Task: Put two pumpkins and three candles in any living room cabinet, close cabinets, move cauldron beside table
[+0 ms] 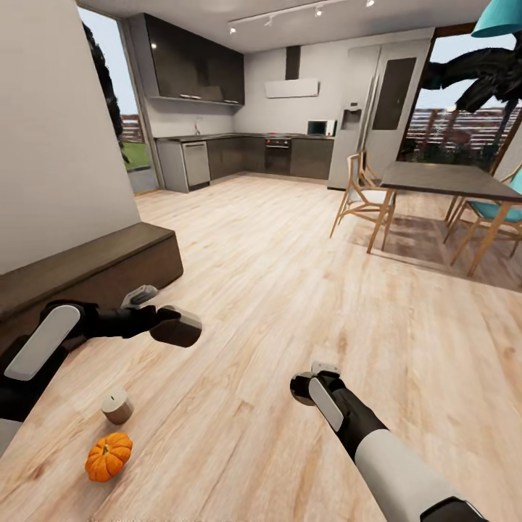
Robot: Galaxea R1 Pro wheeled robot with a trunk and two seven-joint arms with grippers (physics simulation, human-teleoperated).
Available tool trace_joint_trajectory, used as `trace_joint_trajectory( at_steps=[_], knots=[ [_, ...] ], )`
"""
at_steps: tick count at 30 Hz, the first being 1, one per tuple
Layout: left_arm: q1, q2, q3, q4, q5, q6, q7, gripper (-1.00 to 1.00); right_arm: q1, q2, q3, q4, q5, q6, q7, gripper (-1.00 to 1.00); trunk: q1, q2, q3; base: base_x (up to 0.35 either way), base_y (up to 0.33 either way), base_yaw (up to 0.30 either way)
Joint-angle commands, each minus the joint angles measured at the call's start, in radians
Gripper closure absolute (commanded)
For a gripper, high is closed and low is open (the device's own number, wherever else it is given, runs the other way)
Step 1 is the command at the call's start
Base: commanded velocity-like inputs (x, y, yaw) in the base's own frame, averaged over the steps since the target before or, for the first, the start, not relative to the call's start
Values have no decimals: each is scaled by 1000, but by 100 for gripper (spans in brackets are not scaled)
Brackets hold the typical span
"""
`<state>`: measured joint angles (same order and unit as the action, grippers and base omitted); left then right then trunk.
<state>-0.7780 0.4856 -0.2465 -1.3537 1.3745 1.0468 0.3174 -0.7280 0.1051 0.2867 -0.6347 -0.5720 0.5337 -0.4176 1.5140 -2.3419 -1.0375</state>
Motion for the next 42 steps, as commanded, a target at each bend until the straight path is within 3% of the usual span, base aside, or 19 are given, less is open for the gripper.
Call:
trace_joint_trajectory(
  at_steps=[1,9,22,31,42],
  knots=[
    [-1,1,-2,-1,14,0,9,100,-1,-1,5,-2,-9,2,-10,100,0,0,-1,-12,0,284],
    [-1,1,-2,0,14,0,11,100,-1,-2,55,-2,-9,0,-10,100,0,0,-1,-3,0,284],
    [-1,1,-1,1,12,0,21,100,-1,-1,66,-2,-10,-1,-10,100,-50,91,40,0,0,284],
    [0,1,0,-54,13,0,221,100,-1,0,66,-2,-10,-1,-10,100,-85,154,68,0,0,284],
    [6,1,2,-77,14,0,270,100,-1,2,68,-2,-11,-1,-10,100,-127,231,103,0,0,284]
  ],
)
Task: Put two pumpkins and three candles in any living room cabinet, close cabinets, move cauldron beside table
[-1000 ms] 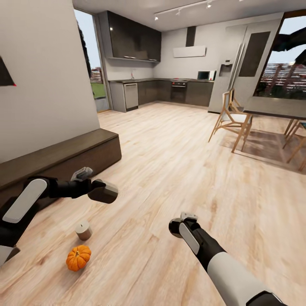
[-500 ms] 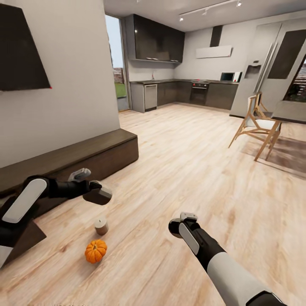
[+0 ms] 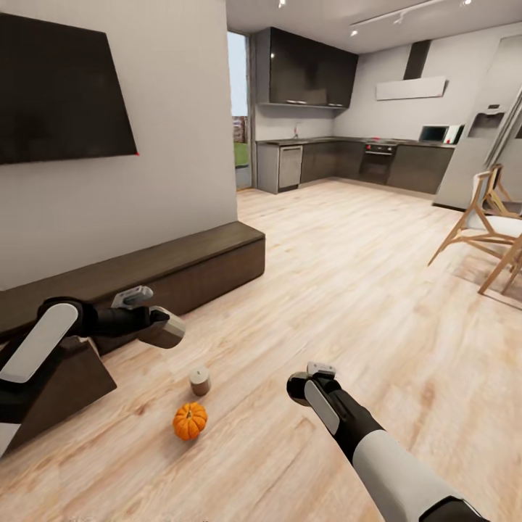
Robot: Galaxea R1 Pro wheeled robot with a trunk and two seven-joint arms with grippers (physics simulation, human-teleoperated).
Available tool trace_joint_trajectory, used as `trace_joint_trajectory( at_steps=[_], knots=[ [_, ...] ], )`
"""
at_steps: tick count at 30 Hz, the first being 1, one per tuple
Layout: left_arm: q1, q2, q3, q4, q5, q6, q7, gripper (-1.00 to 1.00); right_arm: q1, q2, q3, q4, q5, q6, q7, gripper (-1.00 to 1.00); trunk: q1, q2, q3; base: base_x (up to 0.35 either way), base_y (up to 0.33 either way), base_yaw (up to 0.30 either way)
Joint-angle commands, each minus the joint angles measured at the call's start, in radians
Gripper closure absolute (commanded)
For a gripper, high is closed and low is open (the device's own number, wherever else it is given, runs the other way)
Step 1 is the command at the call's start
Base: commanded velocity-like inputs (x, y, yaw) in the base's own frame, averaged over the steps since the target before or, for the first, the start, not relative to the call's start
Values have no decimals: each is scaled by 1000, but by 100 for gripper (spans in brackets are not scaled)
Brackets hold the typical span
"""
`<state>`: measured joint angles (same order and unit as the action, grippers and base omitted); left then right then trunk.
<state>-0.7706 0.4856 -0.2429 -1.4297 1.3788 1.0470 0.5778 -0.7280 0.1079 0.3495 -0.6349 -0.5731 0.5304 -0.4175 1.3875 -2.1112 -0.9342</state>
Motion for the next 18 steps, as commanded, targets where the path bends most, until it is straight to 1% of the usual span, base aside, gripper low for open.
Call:
trace_joint_trajectory(
  at_steps=[1,18],
  knots=[
    [-1,1,-2,-1,9,0,11,100,-1,-1,5,-2,-10,2,-10,100,-4,7,2,0,0,284],
    [2,1,-1,-3,9,0,19,100,-1,-1,5,-2,-10,2,-10,100,-69,126,56,0,0,284]
  ],
)
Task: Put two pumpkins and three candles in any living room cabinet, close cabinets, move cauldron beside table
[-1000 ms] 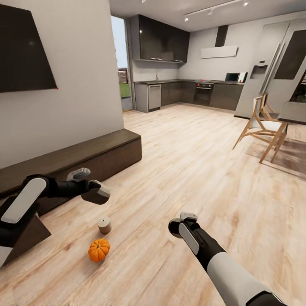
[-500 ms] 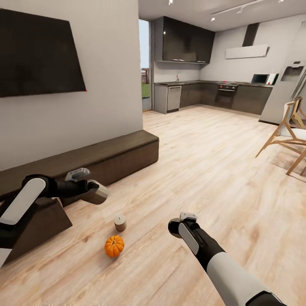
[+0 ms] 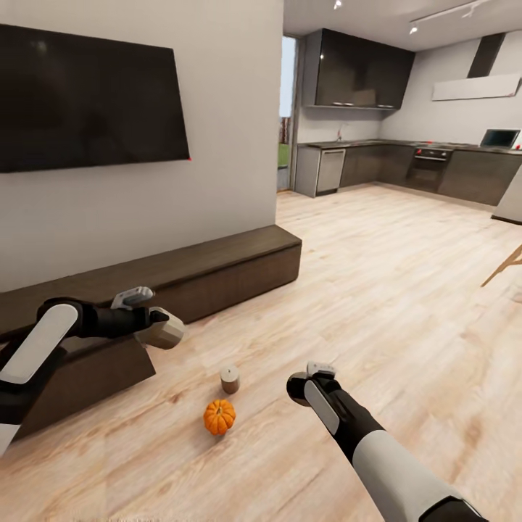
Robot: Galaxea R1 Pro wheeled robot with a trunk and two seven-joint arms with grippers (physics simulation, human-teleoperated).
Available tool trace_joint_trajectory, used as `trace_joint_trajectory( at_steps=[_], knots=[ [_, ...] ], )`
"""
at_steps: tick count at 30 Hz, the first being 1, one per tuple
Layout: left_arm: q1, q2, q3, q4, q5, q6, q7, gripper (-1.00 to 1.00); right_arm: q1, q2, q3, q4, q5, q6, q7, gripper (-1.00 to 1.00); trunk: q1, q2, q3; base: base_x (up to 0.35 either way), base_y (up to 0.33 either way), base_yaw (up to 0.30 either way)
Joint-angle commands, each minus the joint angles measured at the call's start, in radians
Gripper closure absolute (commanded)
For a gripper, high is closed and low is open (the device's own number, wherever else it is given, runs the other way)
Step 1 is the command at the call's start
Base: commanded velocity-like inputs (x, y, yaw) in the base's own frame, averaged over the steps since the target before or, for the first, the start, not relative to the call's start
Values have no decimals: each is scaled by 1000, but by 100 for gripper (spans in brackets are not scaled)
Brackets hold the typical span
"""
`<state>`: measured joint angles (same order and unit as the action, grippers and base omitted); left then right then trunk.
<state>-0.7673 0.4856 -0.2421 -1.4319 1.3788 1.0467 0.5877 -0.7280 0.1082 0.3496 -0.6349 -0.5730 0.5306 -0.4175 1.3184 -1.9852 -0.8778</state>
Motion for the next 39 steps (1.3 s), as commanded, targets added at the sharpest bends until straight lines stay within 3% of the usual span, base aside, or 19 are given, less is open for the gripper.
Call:
trace_joint_trajectory(
  at_steps=[1,39],
  knots=[
    [-1,1,-2,-1,10,0,9,100,-1,-1,5,-2,-10,2,-10,100,-4,7,2,0,0,284],
    [-1,1,-2,-1,10,0,14,100,-1,1,6,-2,-10,2,-10,100,-150,273,121,0,0,284]
  ],
)
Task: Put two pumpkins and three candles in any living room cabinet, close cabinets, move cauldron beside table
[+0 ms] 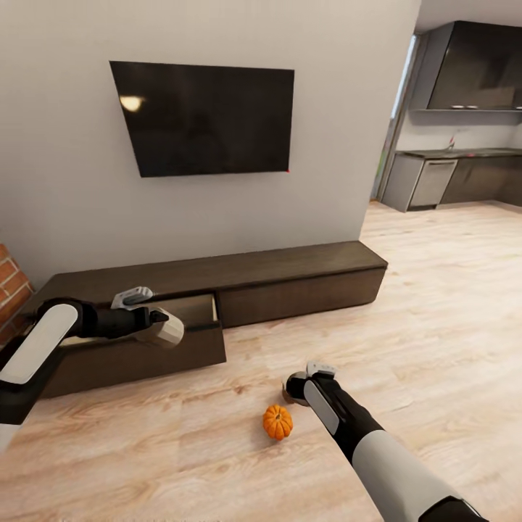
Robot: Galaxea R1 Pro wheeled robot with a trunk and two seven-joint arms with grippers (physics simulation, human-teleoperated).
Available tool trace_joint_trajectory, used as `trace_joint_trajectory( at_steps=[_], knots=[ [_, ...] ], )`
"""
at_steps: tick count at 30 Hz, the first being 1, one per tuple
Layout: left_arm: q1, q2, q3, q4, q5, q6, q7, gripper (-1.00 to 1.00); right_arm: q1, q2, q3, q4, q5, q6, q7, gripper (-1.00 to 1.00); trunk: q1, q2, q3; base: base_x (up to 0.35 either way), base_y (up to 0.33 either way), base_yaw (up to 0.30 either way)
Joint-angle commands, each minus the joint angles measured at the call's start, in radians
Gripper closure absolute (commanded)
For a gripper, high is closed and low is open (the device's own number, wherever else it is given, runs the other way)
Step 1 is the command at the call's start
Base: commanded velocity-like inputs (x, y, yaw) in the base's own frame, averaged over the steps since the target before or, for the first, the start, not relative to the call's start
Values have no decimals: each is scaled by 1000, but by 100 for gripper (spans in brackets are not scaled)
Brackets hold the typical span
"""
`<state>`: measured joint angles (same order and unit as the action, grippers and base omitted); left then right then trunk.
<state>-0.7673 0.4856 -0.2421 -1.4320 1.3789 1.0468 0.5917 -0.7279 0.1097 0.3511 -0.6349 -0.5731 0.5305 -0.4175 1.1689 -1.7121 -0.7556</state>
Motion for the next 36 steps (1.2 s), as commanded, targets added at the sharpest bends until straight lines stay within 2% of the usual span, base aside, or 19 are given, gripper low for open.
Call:
trace_joint_trajectory(
  at_steps=[1,16,26,30,36],
  knots=[
    [-1,1,-2,-1,9,0,10,100,-1,-1,5,-2,-10,2,-10,100,-4,7,2,0,0,284],
    [-1,1,-2,-1,11,0,9,100,-1,-1,5,-2,-10,2,-10,100,-62,112,49,0,0,284],
    [4,2,-2,-1,11,0,4,100,-1,-1,5,-2,-10,2,-10,100,-62,112,49,0,21,284],
    [21,1,-1,-1,11,0,4,100,-1,-1,5,-2,-10,2,-10,100,-62,112,49,0,214,270],
    [26,2,0,-1,11,0,4,100,-1,2,5,-3,-10,2,-10,100,-62,112,49,0,276,76]
  ],
)
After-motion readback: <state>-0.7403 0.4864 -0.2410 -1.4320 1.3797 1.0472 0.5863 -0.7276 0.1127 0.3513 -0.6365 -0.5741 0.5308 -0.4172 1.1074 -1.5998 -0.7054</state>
